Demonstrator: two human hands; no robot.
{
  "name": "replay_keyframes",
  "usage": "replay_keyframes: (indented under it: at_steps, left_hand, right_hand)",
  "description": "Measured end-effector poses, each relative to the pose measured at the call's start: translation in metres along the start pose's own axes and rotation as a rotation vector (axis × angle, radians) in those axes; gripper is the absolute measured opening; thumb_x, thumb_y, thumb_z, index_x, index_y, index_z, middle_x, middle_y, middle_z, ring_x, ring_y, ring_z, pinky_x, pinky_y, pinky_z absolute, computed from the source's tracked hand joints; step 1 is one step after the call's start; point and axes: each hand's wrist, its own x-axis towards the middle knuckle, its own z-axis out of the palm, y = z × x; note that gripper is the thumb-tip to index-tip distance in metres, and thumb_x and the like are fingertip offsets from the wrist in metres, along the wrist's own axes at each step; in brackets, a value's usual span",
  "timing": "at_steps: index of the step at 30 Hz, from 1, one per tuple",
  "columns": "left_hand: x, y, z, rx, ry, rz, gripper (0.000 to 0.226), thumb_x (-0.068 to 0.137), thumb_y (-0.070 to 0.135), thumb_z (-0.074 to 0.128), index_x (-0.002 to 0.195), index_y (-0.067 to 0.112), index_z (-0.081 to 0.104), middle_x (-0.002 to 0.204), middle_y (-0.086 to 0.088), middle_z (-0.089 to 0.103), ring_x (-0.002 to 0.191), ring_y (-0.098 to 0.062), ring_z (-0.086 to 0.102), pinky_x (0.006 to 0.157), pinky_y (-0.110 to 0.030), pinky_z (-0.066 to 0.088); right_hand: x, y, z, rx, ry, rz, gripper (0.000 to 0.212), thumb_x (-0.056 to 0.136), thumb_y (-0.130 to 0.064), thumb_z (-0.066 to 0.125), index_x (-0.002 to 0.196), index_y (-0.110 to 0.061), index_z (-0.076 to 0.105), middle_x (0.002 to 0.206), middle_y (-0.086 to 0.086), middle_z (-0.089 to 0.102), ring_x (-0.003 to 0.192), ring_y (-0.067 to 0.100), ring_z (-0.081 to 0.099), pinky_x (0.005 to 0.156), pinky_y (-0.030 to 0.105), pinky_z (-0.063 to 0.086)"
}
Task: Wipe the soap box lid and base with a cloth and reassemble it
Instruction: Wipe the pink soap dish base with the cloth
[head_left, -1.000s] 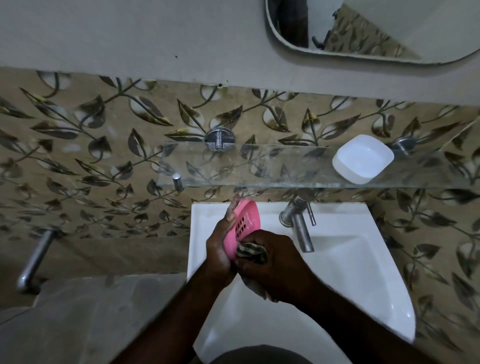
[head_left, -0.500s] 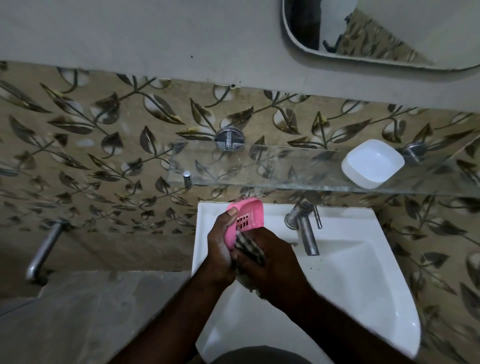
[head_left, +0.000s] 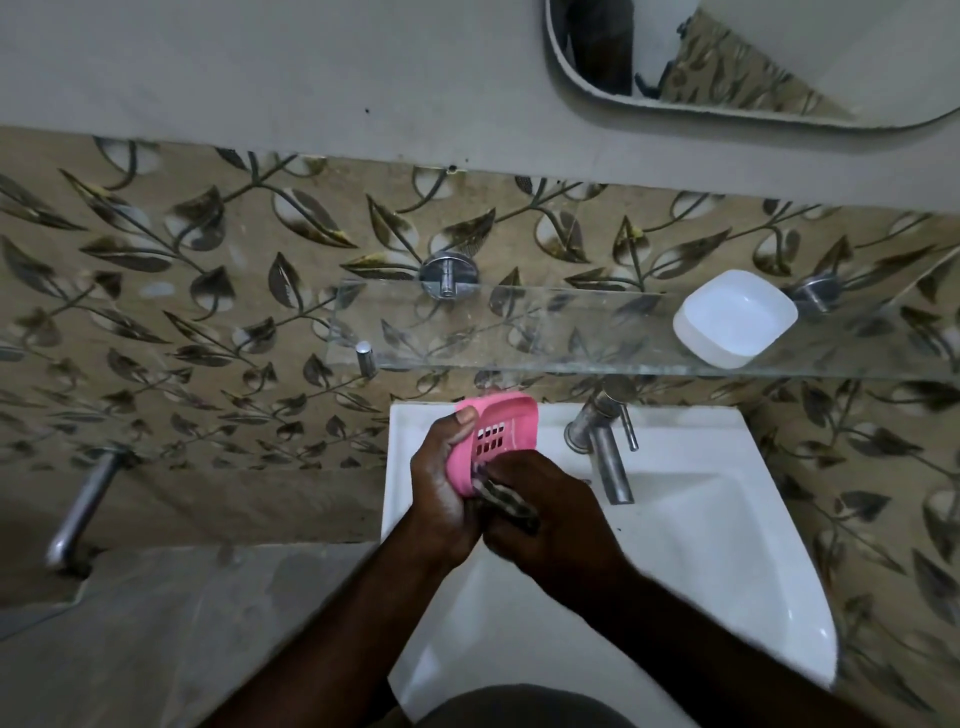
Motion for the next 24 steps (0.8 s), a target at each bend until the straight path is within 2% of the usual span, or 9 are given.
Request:
replay_keyframes:
  at_steps: [2,4,8,11,15,19,21,22,24]
  left_hand:
    - [0.000,0.000,-0.001,-0.018,-0.005,0.016,0.062,0.047,0.036,0.082,0.099,0.005,0.073,0.089,-0.017,0.066,0.082,-0.028,0.062,0.078,-0.037,0.049]
    - [0.000,-0.001,-0.001,-0.036,-0.005,0.021,0.059,0.052,0.034,0.079,0.103,0.004,0.071,0.095,-0.019,0.064,0.087,-0.029,0.061,0.082,-0.040,0.046]
    - [-0.001,-0.002,0.002,-0.013,0.017,0.024,0.059,0.048,0.041,0.081,0.095,0.006,0.076,0.090,-0.020,0.068,0.084,-0.031,0.063,0.081,-0.039,0.051]
    - [-0.001,0.000,0.002,0.004,0.033,0.042,0.041,0.062,0.039,0.071,0.089,0.009,0.078,0.083,-0.016,0.070,0.079,-0.028,0.065,0.077,-0.037,0.053]
    - [0.001,0.000,0.002,0.002,0.057,0.004,0.072,0.050,0.037,0.079,0.112,0.003,0.062,0.094,-0.019,0.062,0.087,-0.030,0.058,0.080,-0.040,0.047]
    - [0.000,-0.003,0.007,0.019,0.065,0.028,0.029,0.067,0.031,0.064,0.084,0.011,0.076,0.079,-0.012,0.068,0.072,-0.023,0.065,0.072,-0.034,0.051]
    - [0.001,-0.003,0.010,0.020,0.071,0.050,0.030,0.078,0.030,0.055,0.067,0.015,0.078,0.066,-0.006,0.069,0.062,-0.018,0.066,0.067,-0.031,0.053]
    - [0.001,-0.003,0.010,0.016,0.081,0.055,0.032,0.081,0.030,0.053,0.065,0.016,0.077,0.064,-0.006,0.069,0.062,-0.019,0.065,0.068,-0.032,0.052]
    - [0.002,0.000,0.009,-0.002,0.080,0.041,0.025,0.071,0.032,0.061,0.075,0.013,0.077,0.071,-0.010,0.069,0.070,-0.024,0.064,0.073,-0.035,0.050]
  right_hand:
    - [0.005,0.015,-0.005,-0.078,-0.008,0.043,0.036,0.068,-0.019,0.068,0.103,-0.028,0.063,0.100,-0.013,0.063,0.090,0.004,0.062,0.077,0.012,0.044]
    - [0.006,0.020,-0.006,-0.091,0.050,0.076,0.032,0.070,-0.020,0.065,0.100,-0.030,0.063,0.097,-0.013,0.064,0.089,0.006,0.063,0.077,0.019,0.049]
    - [-0.001,-0.011,0.001,0.023,0.065,0.055,0.025,0.075,-0.025,0.062,0.099,-0.033,0.063,0.086,-0.015,0.062,0.077,0.003,0.061,0.069,0.016,0.048]
    - [-0.002,-0.017,0.001,0.048,0.012,-0.007,0.033,0.077,-0.018,0.068,0.103,-0.035,0.058,0.090,-0.012,0.063,0.078,0.005,0.062,0.068,0.019,0.050]
    - [0.004,0.025,-0.009,-0.092,0.020,0.022,0.046,0.069,-0.013,0.068,0.108,-0.034,0.056,0.105,-0.013,0.062,0.095,0.009,0.063,0.080,0.033,0.054]
    - [0.002,0.012,-0.004,-0.019,0.060,0.125,0.036,0.071,-0.015,0.066,0.102,-0.033,0.060,0.093,-0.011,0.066,0.083,0.009,0.063,0.075,0.021,0.048]
    - [0.000,-0.006,0.000,0.102,-0.001,0.114,0.025,0.078,-0.012,0.065,0.096,-0.029,0.062,0.080,-0.009,0.063,0.063,0.011,0.062,0.062,0.024,0.047]
    - [-0.001,-0.009,0.002,0.117,-0.030,0.085,0.023,0.079,-0.010,0.065,0.094,-0.027,0.061,0.076,-0.009,0.060,0.057,0.010,0.059,0.057,0.023,0.045]
    - [0.001,-0.002,0.000,0.076,-0.040,0.048,0.029,0.076,-0.010,0.066,0.097,-0.029,0.060,0.081,-0.014,0.058,0.065,0.007,0.057,0.060,0.024,0.046]
